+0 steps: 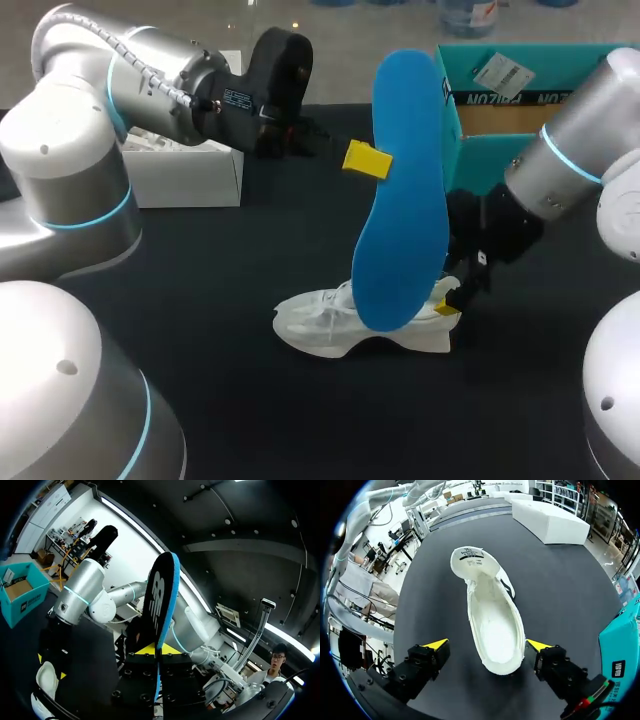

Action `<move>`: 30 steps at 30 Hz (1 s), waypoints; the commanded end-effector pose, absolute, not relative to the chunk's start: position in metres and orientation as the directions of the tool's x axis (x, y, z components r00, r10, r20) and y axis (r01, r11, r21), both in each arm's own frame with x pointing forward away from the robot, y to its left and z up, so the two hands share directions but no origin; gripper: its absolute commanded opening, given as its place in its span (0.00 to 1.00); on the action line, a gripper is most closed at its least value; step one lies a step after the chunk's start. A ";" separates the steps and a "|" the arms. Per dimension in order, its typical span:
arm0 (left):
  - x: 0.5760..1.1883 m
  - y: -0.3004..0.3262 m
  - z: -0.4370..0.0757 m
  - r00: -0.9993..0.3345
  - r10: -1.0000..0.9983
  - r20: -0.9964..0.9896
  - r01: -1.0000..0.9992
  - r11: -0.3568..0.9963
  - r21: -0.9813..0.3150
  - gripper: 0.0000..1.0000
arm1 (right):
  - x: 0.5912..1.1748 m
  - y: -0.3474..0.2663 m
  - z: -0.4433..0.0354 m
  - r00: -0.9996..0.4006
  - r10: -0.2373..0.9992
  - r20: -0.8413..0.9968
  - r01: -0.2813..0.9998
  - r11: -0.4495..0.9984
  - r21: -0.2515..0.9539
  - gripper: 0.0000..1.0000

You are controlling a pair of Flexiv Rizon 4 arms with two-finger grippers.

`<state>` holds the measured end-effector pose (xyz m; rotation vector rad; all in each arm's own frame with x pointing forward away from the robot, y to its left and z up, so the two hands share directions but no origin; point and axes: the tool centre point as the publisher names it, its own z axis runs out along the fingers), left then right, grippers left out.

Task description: Take the shoe out of the shoebox, open the shoe tongue, remove and reinsert the insole, then place the shoe into the shoebox

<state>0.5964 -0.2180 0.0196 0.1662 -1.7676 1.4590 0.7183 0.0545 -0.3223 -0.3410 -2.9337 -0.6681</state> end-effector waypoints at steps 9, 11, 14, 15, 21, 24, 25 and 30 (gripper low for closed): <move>0.596 -0.218 0.019 -0.657 0.382 0.650 -0.567 0.318 -0.760 0.00 | 0.722 0.060 -0.311 -0.970 0.156 0.189 0.165 0.986 0.037 1.00; 0.596 -0.218 0.019 -0.657 0.382 0.650 -0.567 0.318 -0.760 0.00 | 0.722 0.061 -0.314 -0.969 0.156 0.190 0.166 0.985 0.040 1.00; 0.596 -0.218 0.019 -0.657 0.382 0.650 -0.567 0.318 -0.760 0.00 | 0.723 0.064 -0.318 -0.970 0.152 0.191 0.163 0.986 0.044 1.00; 0.596 -0.218 0.019 -0.657 0.382 0.650 -0.567 0.318 -0.760 0.00 | 0.724 0.064 -0.319 -0.970 0.152 0.190 0.163 0.986 0.045 1.00; 0.596 -0.218 0.019 -0.657 0.382 0.650 -0.567 0.318 -0.760 0.00 | 0.723 0.063 -0.324 -0.971 0.167 0.173 0.180 0.981 0.065 1.00; 0.596 -0.218 0.019 -0.657 0.382 0.650 -0.567 0.318 -0.760 0.00 | 0.723 0.063 -0.324 -0.971 0.167 0.173 0.180 0.981 0.065 1.00; 0.596 -0.218 0.019 -0.657 0.382 0.650 -0.567 0.318 -0.760 0.00 | 0.723 0.063 -0.324 -0.971 0.167 0.173 0.180 0.981 0.065 1.00; 0.596 -0.218 0.019 -0.657 0.382 0.650 -0.567 0.318 -0.760 0.00 | 0.723 0.063 -0.324 -0.971 0.167 0.173 0.180 0.981 0.065 1.00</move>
